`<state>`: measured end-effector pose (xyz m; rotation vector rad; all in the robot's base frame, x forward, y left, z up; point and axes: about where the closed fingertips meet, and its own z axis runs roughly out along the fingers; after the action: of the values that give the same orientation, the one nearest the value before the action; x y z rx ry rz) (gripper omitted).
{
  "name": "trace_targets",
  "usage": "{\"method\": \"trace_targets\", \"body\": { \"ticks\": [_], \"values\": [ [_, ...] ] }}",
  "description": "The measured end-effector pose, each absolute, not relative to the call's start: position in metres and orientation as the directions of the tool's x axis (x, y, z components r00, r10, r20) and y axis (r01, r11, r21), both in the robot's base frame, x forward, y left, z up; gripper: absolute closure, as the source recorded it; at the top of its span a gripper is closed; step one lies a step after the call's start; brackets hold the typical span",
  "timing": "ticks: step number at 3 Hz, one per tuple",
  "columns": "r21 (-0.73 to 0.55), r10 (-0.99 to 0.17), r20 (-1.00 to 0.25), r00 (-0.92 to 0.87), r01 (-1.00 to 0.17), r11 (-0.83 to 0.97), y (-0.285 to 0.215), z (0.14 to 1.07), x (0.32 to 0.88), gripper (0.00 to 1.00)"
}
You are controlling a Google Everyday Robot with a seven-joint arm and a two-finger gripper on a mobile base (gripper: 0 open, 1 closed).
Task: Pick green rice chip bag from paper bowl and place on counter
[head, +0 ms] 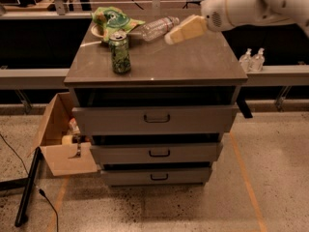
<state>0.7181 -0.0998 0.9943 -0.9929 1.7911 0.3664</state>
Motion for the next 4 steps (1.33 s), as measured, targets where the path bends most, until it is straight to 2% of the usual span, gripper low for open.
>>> {"method": "trace_targets", "body": {
  "ticks": [2,4],
  "values": [
    [-0.168,-0.384,-0.921,-0.064,-0.823,0.542,-0.005,0.972,0.801,0.0],
    [-0.057,-0.289,-0.947,-0.138,-0.815,0.576,0.051,0.946,0.868,0.0]
  ]
}}
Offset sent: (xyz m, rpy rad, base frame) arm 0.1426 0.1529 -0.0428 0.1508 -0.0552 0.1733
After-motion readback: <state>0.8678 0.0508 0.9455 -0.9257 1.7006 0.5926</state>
